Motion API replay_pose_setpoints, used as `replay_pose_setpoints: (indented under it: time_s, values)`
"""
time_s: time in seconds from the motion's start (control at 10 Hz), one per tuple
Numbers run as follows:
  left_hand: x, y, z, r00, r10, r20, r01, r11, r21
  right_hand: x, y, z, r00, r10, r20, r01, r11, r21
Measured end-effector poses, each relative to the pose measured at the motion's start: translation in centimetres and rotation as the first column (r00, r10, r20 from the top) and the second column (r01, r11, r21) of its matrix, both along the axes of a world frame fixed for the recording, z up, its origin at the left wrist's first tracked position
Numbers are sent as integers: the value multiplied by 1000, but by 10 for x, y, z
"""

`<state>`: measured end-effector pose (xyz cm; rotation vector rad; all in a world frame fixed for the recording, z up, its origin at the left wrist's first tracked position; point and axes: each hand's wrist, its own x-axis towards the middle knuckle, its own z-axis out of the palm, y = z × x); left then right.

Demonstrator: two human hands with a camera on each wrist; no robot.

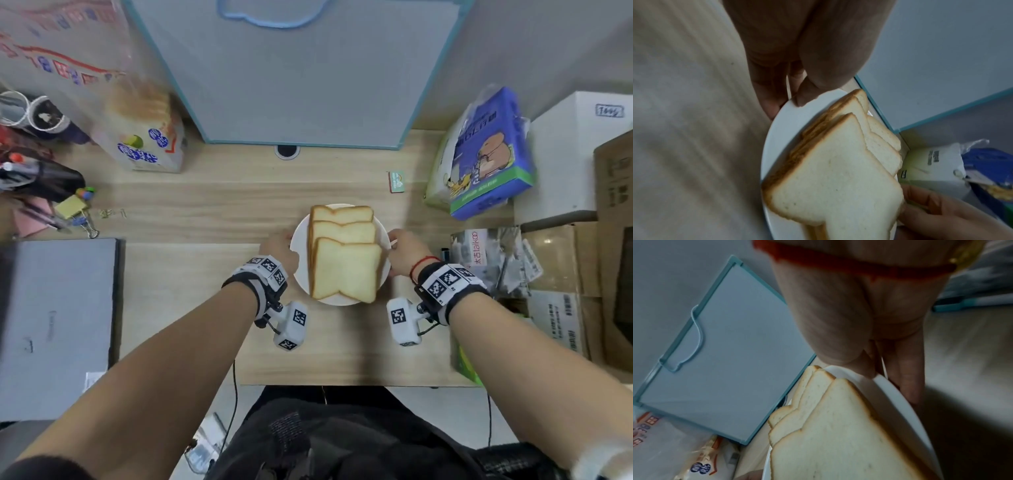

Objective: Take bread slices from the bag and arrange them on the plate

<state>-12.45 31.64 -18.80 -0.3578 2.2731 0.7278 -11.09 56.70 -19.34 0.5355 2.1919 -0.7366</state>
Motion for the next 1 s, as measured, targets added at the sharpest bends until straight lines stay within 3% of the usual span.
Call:
replay_pose_setpoints:
  time_s: [0.2,0.4,0.8,1.0]
  values:
    - [-68,-12,7,978,179,-111,-171,982,75,-76,-18,8,991,19,-131,-13,999,44]
    - [-110,-21,-2,989,131,-61,-125,988,96,-121,-31,1,989,34,-147,-21,996,89]
    - [-117,-24,-7,995,65,-71,-54,989,138,-127,-31,-10,994,-38,-100,45,997,69]
    - [-72,-38,19,962,238,-135,-213,961,176,-90,-14,16,977,-129,-167,120,991,-67]
